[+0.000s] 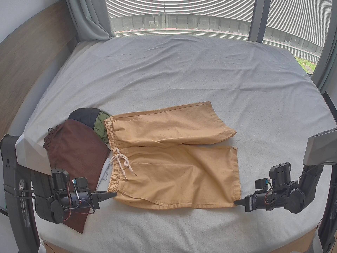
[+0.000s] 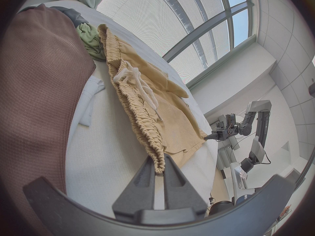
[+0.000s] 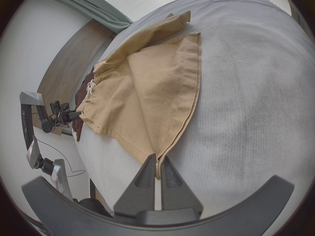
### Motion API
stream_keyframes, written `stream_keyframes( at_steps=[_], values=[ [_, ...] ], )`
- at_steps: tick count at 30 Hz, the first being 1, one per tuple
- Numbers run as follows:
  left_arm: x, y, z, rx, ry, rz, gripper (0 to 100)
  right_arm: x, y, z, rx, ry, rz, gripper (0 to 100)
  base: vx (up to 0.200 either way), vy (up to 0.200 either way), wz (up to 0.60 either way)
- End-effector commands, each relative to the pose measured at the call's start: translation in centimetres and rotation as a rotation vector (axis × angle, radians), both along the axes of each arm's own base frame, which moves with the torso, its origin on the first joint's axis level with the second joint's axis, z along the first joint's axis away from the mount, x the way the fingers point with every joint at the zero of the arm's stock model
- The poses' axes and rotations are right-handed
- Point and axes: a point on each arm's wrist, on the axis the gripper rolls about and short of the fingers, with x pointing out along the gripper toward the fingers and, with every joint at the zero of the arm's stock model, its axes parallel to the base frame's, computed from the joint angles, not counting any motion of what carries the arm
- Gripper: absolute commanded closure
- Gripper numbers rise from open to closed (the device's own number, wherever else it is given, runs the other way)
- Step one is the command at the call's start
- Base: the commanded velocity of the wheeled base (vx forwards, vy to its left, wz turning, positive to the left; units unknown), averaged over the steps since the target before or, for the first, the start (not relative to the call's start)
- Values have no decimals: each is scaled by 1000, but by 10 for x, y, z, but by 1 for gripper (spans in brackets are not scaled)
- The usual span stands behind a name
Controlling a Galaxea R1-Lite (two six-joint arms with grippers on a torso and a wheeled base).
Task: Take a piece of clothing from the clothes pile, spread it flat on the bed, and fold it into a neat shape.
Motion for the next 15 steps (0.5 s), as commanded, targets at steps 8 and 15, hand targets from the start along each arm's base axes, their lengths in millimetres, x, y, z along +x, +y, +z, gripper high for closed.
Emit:
stream_keyframes(
  at_steps=[8,15],
  values=[
    [-20,2,0,16,35,-17,100,-12,-2,-2,-34,1,62,100,0,0,0],
    [-33,5,-2,35,52,-21,100,-19,-4,-1,-31,-7,114,100,0,0,0]
  ],
)
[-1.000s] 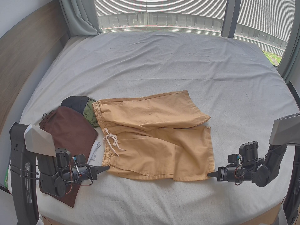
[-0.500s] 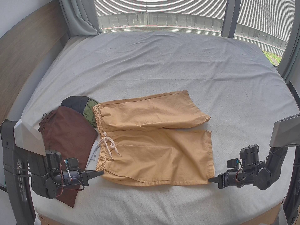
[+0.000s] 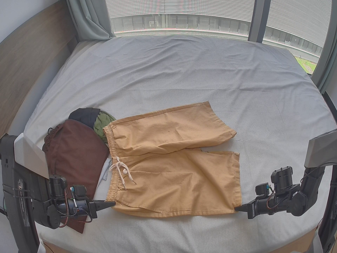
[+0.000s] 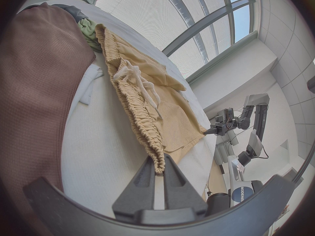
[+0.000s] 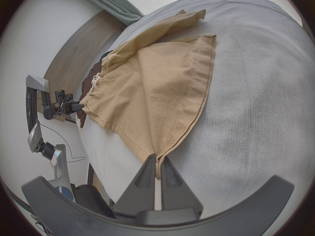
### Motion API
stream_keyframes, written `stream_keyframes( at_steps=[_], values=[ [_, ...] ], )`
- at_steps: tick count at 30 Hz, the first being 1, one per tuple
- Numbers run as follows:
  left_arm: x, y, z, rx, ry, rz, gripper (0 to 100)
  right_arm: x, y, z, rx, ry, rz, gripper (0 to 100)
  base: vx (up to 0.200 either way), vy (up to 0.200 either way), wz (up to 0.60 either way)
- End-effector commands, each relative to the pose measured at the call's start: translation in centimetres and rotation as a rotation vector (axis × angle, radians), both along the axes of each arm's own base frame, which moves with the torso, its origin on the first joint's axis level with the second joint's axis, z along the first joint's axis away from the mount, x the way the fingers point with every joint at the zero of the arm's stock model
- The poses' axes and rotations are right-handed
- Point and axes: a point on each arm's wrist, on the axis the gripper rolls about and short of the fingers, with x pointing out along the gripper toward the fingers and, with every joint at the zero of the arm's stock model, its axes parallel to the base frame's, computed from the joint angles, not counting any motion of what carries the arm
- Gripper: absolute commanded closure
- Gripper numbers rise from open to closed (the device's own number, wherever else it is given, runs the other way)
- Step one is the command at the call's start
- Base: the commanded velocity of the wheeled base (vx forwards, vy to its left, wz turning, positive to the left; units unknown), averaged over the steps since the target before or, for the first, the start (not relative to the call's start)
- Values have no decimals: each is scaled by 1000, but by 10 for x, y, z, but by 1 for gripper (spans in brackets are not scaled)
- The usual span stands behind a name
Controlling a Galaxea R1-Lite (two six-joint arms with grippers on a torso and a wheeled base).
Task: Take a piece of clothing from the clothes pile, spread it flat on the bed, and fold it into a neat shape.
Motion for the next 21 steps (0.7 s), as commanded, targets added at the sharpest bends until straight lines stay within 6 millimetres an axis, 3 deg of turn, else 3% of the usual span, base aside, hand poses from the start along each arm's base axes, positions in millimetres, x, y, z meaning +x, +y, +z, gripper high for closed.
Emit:
stream_keyframes(
  at_steps=[1,21],
  values=[
    [-7,4,0,7,15,8,100,-4,-1,2,2,-1,14,100,0,0,0],
    [-33,11,-3,44,7,-39,100,-21,-5,2,-9,9,91,100,0,0,0]
  ],
)
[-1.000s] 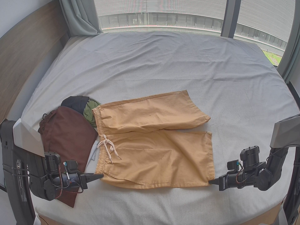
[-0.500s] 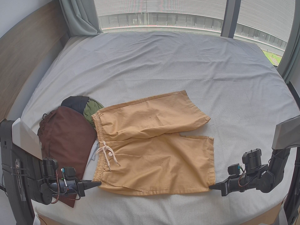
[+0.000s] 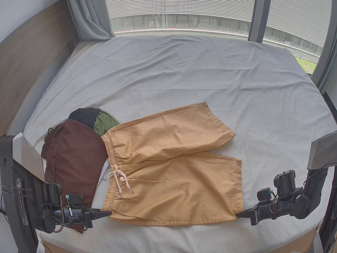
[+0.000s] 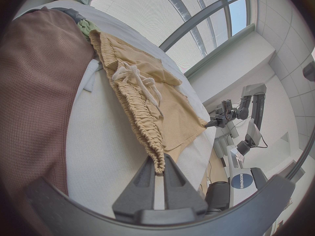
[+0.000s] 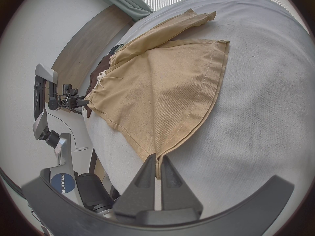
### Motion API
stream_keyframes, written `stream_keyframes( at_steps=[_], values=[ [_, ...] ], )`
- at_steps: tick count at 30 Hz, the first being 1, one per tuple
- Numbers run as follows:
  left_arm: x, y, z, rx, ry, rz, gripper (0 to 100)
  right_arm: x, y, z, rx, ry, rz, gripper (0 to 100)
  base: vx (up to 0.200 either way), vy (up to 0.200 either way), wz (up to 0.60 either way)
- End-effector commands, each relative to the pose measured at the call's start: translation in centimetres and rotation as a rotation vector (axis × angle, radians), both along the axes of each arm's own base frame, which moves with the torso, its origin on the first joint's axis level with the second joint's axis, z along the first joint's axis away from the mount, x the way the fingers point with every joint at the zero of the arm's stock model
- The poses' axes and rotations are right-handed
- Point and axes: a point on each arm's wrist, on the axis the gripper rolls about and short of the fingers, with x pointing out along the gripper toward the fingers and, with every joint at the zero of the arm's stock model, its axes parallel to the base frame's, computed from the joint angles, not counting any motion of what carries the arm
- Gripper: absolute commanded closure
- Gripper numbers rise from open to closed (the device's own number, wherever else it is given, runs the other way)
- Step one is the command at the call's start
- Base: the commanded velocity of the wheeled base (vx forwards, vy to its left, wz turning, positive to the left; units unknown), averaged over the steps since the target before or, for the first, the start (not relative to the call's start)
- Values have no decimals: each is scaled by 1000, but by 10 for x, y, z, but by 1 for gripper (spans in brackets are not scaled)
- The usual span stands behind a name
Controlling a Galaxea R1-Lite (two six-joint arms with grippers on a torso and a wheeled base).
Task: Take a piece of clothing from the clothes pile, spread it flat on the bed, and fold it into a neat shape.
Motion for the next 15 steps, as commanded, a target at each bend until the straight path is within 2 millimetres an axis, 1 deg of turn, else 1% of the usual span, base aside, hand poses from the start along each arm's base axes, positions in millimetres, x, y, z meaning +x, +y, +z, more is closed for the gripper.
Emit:
stream_keyframes(
  at_steps=[1,8,12,15],
  values=[
    [-5,1,-2,-1,11,-5,100,-3,-1,0,-2,4,5,100,0,0,0],
    [-10,3,-7,4,20,-20,100,-7,-1,0,4,15,18,100,0,0,0],
    [-8,3,-9,8,3,-31,100,-4,0,2,11,0,16,100,0,0,0],
    [-3,2,-7,-5,-11,-34,100,1,1,9,46,-47,25,100,0,0,0]
  ],
)
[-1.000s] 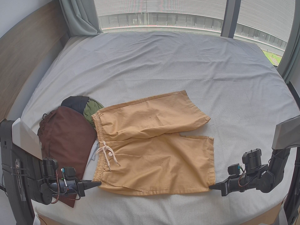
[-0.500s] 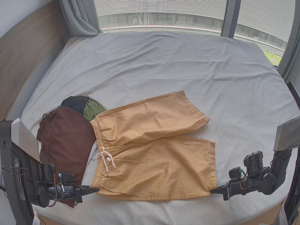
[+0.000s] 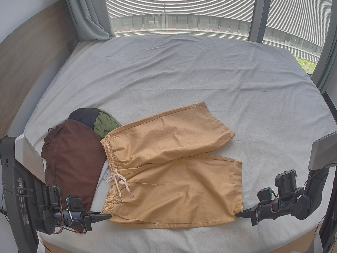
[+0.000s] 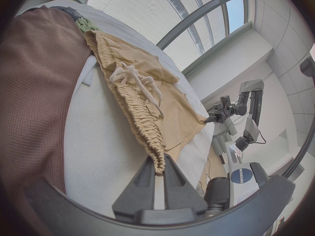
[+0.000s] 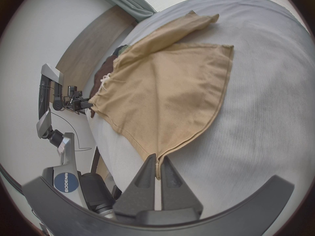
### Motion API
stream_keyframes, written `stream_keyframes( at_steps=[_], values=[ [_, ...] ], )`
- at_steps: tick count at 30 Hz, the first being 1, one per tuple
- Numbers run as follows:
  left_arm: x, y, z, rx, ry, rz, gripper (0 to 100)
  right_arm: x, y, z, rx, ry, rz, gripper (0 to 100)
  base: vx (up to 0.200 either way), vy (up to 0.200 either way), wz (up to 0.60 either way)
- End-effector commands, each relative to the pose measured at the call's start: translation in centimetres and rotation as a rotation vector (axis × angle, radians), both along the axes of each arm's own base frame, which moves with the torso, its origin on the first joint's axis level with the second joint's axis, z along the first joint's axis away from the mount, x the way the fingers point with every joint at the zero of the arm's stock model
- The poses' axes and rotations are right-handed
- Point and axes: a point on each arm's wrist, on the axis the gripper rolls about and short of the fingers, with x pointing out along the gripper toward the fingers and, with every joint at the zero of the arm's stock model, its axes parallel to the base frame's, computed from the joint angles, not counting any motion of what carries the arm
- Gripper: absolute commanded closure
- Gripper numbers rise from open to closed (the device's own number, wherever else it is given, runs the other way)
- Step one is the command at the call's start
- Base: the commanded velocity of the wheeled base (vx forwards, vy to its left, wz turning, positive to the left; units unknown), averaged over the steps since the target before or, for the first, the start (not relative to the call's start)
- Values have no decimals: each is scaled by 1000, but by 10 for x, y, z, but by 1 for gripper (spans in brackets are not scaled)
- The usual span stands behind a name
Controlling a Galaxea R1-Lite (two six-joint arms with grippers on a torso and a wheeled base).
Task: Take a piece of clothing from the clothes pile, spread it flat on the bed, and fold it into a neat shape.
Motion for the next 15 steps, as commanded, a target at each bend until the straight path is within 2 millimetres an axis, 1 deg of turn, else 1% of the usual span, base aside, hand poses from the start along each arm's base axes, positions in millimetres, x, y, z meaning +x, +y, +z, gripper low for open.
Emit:
stream_keyframes(
  at_steps=[1,3,4,7,11,15],
  values=[
    [7,-2,1,-10,-17,-7,100,6,2,8,36,-51,7,100,0,0,0],
    [10,-2,3,-14,-27,-5,100,7,2,11,48,-68,6,100,0,0,0],
    [13,-3,9,-29,-34,0,100,9,5,18,71,-100,-1,100,0,0,0],
    [16,-8,21,-57,-29,2,100,11,6,27,108,-126,-27,100,0,0,0],
    [22,-13,37,-92,-45,5,100,14,9,36,134,-166,-32,100,0,0,0],
    [27,-16,46,-114,-57,8,100,17,10,43,147,-194,-34,100,0,0,0]
  ],
)
